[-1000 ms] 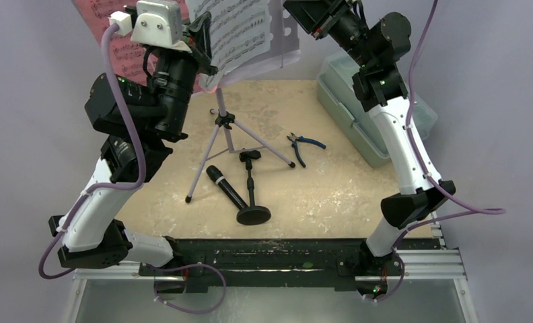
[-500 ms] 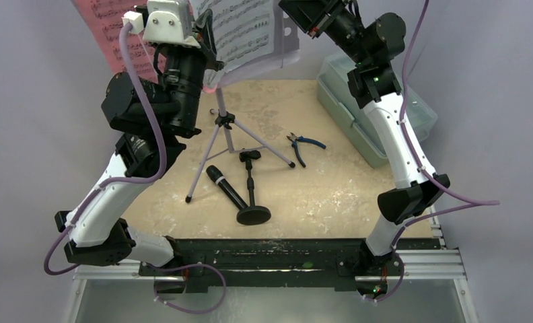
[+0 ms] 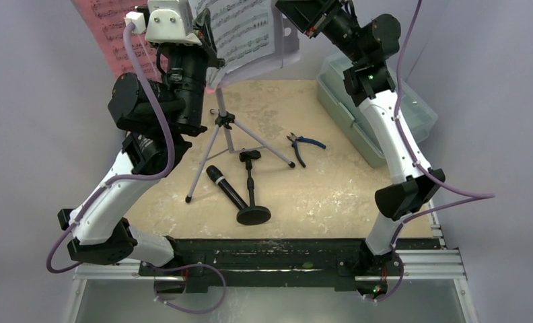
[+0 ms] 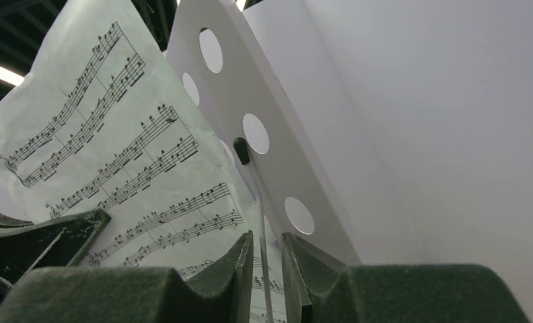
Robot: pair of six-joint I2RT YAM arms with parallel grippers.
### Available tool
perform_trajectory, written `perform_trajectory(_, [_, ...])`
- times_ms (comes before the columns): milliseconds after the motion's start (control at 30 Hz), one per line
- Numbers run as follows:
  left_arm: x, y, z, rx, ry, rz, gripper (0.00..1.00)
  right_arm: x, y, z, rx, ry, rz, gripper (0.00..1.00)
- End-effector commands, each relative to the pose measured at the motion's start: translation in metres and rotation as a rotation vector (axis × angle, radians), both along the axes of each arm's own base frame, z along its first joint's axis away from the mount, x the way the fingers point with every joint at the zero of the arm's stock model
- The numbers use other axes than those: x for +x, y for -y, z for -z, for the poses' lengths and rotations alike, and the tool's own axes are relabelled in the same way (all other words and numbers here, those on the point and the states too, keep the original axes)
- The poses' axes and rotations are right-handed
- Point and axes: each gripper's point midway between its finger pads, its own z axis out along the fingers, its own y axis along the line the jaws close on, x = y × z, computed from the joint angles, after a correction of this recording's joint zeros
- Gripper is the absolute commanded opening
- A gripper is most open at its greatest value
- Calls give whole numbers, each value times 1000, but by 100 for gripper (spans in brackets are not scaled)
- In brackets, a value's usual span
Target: Set up the instrument practice props
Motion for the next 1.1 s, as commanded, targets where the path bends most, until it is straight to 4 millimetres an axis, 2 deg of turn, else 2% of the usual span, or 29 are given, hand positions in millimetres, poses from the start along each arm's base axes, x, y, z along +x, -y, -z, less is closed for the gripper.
perform_trajectory(0, [0, -6, -6, -29, 14, -24, 0, -16, 4, -22, 24, 76, -23, 26])
perform_trajectory(67, [1, -5, -5, -27, 12, -24, 0, -16, 3, -22, 24, 79, -26, 23])
perform_trajectory(267, [6, -2, -1, -7, 5, -56, 0, -21, 4, -24, 26, 103, -33, 0])
perform_trajectory(600, [19, 12, -2, 16, 12, -92, 0, -38, 10, -25, 46, 179, -27, 0])
perform_trajectory(867, [26, 14, 7, 23, -6, -128, 0, -52, 23, -28, 100, 238, 18, 0])
perform_trajectory(1067, [29, 30, 6, 39, 24, -72, 0, -56, 18, -27, 82, 265, -18, 0])
